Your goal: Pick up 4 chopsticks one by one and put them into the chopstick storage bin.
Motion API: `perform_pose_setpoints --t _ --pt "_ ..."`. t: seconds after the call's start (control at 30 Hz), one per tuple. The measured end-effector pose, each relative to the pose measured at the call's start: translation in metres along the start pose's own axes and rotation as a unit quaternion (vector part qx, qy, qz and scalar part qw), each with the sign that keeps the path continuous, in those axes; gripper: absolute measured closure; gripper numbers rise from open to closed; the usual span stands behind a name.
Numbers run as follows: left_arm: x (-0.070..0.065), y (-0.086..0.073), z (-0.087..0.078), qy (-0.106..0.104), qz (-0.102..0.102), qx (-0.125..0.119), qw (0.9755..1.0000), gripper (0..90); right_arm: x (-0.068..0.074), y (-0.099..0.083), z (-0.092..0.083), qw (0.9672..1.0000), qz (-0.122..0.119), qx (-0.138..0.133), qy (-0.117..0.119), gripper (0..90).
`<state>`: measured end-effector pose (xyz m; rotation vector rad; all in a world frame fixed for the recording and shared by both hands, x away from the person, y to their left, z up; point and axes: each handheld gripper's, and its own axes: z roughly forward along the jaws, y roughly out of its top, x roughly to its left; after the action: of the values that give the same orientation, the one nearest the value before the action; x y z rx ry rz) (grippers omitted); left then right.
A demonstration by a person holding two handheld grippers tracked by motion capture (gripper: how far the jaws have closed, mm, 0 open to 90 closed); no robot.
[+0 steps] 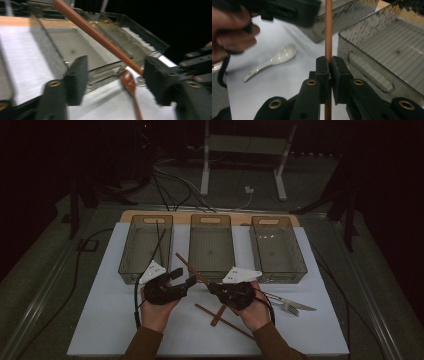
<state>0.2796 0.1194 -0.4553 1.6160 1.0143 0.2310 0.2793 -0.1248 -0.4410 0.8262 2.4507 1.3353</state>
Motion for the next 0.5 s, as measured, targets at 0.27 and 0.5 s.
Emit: perform_pose_setpoints --t 0.27,0.5 --pt "-0.0023 0.0021 0.004 -0.036 -0.023 -0.017 0.999 63.4 0.0039 0.0046 0.0027 0.9993 0.024 -0.029 0.004 84.5" --pt "-0.0022 0.0042 0.0047 -0.06 -0.035 -0.022 0.9973 75.0 0.006 0.005 0.0064 0.9987 0.035 -0.037 0.006 84.6"
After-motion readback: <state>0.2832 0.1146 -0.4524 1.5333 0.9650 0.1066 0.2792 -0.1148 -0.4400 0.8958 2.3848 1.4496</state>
